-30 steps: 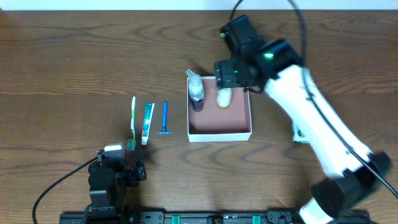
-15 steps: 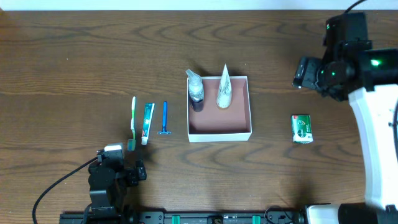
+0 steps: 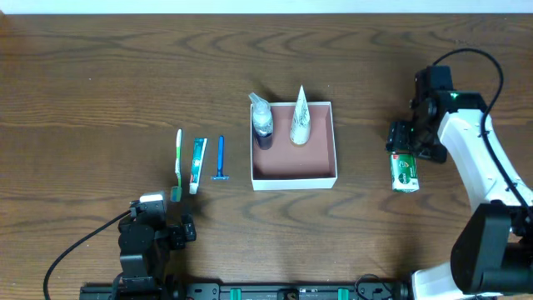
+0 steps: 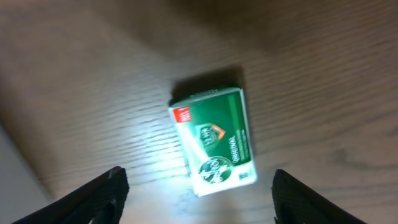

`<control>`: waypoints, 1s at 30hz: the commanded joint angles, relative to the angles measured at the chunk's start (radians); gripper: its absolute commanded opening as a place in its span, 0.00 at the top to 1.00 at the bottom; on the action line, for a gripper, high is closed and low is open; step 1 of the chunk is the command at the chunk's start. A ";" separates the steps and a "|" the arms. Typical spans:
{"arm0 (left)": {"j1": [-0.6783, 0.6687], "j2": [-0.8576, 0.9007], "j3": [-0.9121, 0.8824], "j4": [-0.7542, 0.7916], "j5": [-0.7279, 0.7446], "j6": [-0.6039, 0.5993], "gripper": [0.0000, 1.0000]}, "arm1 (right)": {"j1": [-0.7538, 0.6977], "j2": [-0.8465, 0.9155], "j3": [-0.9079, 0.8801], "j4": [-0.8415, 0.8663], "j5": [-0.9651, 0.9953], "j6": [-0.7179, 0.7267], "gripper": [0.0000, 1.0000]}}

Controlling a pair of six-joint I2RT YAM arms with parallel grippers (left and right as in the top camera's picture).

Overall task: Pack container
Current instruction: 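Lower the right gripper onto the green Dettol soap bar and grasp it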

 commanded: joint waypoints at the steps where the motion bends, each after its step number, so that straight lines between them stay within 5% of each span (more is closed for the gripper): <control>1: 0.005 -0.006 -0.013 -0.003 0.010 0.005 0.02 | -0.013 0.026 -0.066 0.051 0.040 -0.079 0.26; 10: 0.005 -0.006 -0.013 -0.003 0.010 0.006 0.02 | -0.014 0.054 -0.217 0.242 0.034 -0.226 0.21; 18: 0.005 -0.006 -0.013 -0.003 0.010 0.006 0.02 | -0.014 0.056 -0.303 0.385 0.023 -0.220 0.28; 30: 0.005 -0.006 -0.013 -0.003 0.010 0.005 0.02 | -0.013 0.026 -0.279 0.345 -0.020 -0.108 0.59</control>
